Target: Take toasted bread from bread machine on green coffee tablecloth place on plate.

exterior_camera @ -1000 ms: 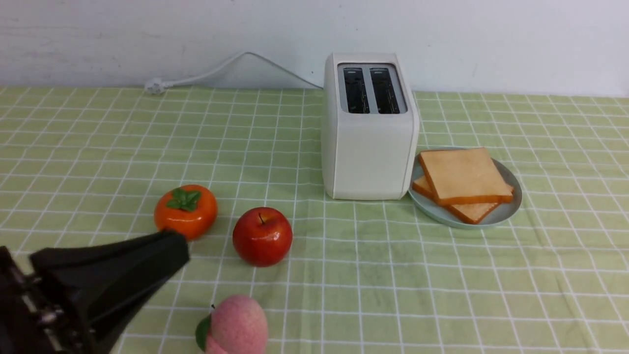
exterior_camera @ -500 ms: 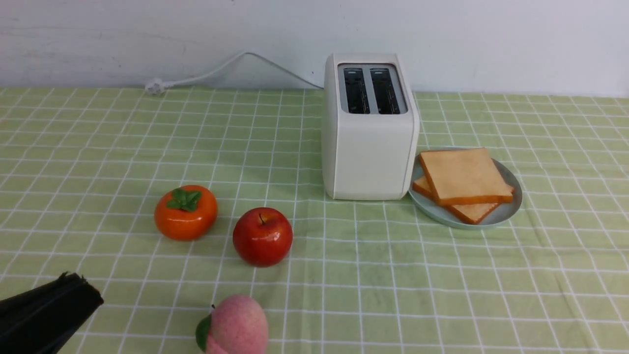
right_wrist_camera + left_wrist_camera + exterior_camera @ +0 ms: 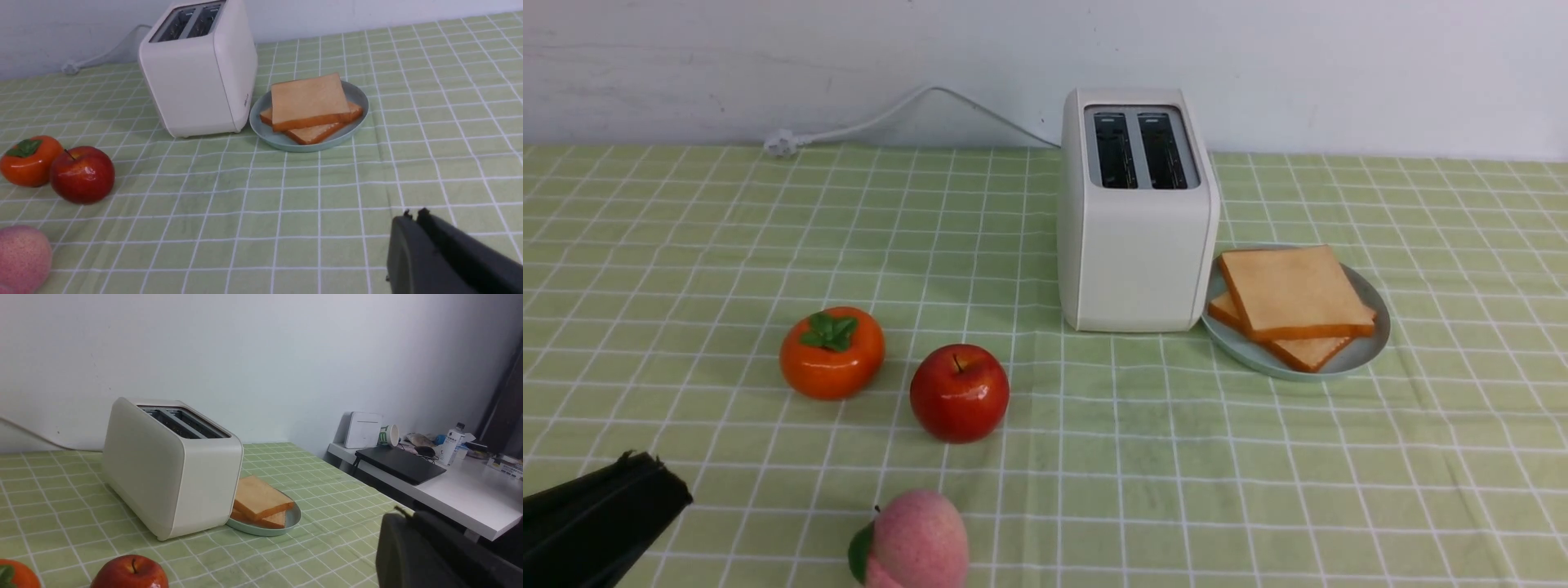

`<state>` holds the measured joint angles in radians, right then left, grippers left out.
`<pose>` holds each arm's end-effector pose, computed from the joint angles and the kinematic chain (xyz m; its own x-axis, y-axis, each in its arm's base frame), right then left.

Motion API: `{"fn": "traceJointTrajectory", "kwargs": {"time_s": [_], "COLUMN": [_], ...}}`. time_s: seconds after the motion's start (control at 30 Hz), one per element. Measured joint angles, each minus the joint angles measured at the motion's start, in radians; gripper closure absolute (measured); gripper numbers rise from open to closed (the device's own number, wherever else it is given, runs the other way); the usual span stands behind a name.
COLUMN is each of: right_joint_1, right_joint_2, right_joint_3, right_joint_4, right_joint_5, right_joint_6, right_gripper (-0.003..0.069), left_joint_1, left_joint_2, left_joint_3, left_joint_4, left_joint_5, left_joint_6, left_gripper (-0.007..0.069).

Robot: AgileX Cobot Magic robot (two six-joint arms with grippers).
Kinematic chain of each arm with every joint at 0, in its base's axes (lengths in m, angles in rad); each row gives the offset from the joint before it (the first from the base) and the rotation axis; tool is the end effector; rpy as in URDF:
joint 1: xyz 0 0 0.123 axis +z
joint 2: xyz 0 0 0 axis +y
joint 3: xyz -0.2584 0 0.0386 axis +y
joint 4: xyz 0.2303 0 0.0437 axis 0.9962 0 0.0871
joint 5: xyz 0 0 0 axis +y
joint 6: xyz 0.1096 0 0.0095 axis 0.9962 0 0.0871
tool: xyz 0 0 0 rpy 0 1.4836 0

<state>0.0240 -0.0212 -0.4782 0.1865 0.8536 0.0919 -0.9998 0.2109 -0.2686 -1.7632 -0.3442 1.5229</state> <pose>0.0270 0.0160 0.2769 -0.2834 0.2048 -0.9369 -0.1006 0.9652 0.2414 0.0772 -0.0530 0.2797 -0.1134 -0.2587 -0.9593 0.6062 0.7469 -0.2731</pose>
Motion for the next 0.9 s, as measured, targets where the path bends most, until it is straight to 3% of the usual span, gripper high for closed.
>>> {"fn": "traceJointTrajectory", "kwargs": {"time_s": [0.23, 0.4, 0.57, 0.9], "right_joint_1": [0.0, 0.0, 0.0, 0.0], "right_joint_2": [0.0, 0.0, 0.002, 0.003], "right_joint_3": [0.051, 0.168, 0.454, 0.496], "right_joint_4": [-0.033, -0.101, -0.135, -0.175], "right_joint_5": [-0.037, -0.247, -0.505, -0.469], "right_joint_6": [0.0, -0.037, -0.024, 0.044], "right_gripper": [0.0645, 0.0673, 0.0678, 0.0678], "left_joint_1": [0.0, 0.0, 0.0, 0.0], "left_joint_2": [0.0, 0.0, 0.0, 0.0], "left_joint_3": [0.0, 0.0, 0.001, 0.001], "left_joint_4": [0.0, 0.0, 0.0, 0.0], "left_joint_5": [0.0, 0.0, 0.001, 0.0], "left_joint_6": [0.0, 0.0, 0.0, 0.0], "left_gripper": [0.0609, 0.0607, 0.0605, 0.0601]}}
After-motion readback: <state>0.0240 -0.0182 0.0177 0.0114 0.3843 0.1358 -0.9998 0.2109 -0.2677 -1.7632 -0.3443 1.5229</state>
